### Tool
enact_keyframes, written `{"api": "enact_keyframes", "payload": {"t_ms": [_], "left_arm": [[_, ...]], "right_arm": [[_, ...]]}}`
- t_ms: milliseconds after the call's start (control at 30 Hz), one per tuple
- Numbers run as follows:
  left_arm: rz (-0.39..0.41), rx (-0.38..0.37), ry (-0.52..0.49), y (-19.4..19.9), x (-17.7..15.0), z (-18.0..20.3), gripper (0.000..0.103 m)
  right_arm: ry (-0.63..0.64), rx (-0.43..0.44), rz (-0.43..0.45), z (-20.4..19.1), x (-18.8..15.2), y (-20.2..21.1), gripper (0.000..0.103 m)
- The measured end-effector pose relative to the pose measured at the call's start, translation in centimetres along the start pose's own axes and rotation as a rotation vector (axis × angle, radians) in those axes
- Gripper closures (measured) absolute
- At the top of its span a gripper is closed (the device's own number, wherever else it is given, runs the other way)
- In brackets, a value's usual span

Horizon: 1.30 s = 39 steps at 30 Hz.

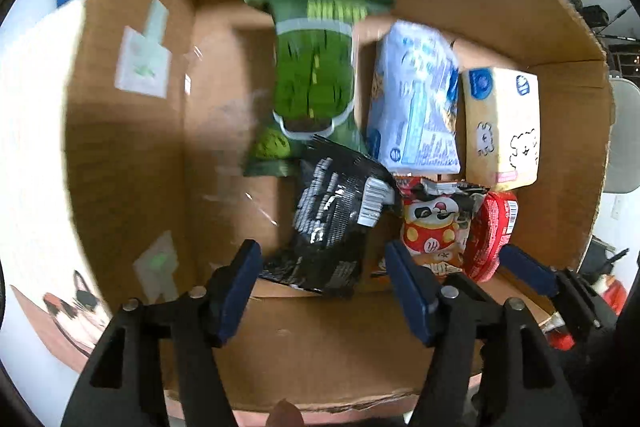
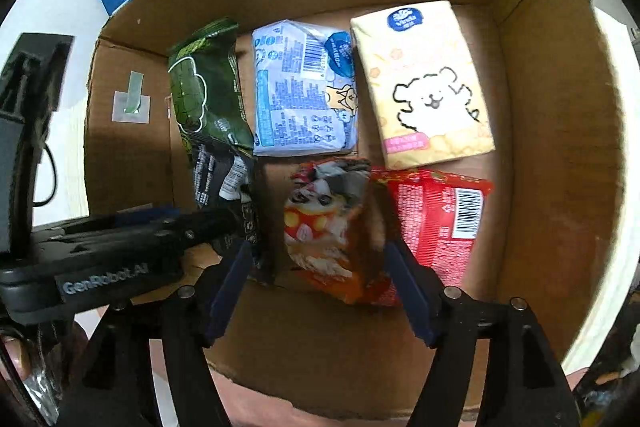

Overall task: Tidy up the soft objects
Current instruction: 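Lower both bags into the box and open both grippers, then grasp the silver-yellow sponge with the left gripper while the right gripper grasps the lilac sock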

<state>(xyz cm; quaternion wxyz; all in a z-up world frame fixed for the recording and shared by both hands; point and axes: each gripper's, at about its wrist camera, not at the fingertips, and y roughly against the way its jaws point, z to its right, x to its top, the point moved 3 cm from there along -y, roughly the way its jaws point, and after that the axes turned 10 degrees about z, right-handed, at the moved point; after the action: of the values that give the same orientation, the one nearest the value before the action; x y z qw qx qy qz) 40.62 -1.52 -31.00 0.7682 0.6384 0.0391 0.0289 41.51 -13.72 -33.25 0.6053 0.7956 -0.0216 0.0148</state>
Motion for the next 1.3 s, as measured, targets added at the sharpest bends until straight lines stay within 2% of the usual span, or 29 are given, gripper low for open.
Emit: {"api": "enact_keyframes", "payload": {"t_ms": [33,133,200,300,433,600,800,1167,1300], "left_arm": [[0.015,0.004,-0.006,0.5,0.0,0.1,0.040],[0.078,0.034,-0.034,2.4,-0.6,0.4,0.026],[0.124,0.056,-0.048,3.8,-1.4,0.4,0.025],[0.183,0.086,-0.057,5.4,-2.8,0.6,0.010],[0.266,0.122,-0.056,7.4,-4.6,0.1,0.002],[0.336,0.107,-0.033,9.7,-6.3,-0.5,0.002],[0.426,0.106,-0.039,11.7,-8.4,-1.2,0.002],[0.561,0.130,-0.074,17.2,-12.2,-0.5,0.001],[0.578,0.114,-0.064,18.5,-13.0,-0.6,0.001]], "right_arm": [[0.007,-0.018,0.003,0.1,0.0,0.3,0.029],[0.023,-0.051,0.018,0.0,0.0,1.2,0.020],[0.039,-0.084,0.029,-0.1,-0.2,1.8,0.013],[0.067,-0.144,0.062,-0.3,-0.8,3.1,0.000],[0.076,-0.185,0.107,-0.2,-1.8,5.0,0.000],[0.084,-0.229,0.181,-0.5,-3.5,7.5,0.000],[0.078,-0.244,0.273,-1.1,-5.7,11.3,0.000],[0.096,-0.224,0.386,-2.9,-8.9,17.0,0.000],[0.084,-0.196,0.408,-3.2,-9.9,18.6,0.000]]}}
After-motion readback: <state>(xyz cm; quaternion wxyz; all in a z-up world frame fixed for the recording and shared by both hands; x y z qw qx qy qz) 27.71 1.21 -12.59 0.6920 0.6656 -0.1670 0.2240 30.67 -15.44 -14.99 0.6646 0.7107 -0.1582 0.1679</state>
